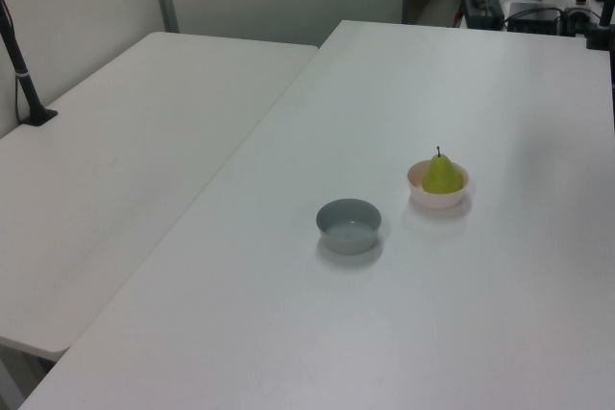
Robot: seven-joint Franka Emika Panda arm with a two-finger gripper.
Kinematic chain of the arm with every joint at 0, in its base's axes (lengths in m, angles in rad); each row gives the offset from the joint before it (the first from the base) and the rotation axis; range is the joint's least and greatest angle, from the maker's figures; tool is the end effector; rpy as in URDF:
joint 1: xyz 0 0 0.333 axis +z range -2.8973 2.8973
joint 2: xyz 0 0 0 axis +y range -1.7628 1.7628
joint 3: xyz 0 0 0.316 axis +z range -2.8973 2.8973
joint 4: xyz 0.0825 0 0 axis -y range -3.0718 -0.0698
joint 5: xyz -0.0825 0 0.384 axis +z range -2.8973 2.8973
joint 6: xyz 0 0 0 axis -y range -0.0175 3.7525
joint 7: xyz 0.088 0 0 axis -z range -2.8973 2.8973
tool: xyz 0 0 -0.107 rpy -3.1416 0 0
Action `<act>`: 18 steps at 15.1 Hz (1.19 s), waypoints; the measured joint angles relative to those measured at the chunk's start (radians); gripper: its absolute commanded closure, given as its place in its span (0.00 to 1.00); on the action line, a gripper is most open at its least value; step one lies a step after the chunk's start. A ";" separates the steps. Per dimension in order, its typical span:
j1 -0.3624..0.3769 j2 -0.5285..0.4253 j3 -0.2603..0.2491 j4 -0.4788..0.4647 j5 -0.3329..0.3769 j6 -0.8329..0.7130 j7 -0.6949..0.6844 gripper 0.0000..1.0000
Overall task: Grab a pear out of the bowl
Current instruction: 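Move the open gripper toward the pink bowl holding the green pear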
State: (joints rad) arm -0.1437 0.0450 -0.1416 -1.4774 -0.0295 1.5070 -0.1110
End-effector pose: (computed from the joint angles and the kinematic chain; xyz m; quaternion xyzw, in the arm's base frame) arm 0.5393 -0.1595 0.6379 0.9959 -0.0878 -0.0108 0.0161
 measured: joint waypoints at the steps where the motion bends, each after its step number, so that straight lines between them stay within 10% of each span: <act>1: 0.002 0.000 0.000 0.000 0.000 0.000 0.000 0.00; 18: -0.046 -0.001 0.010 -0.003 0.121 -0.021 -0.139 0.00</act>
State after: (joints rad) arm -0.1901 0.0439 -0.1314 -1.4800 0.0920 1.4856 -0.2501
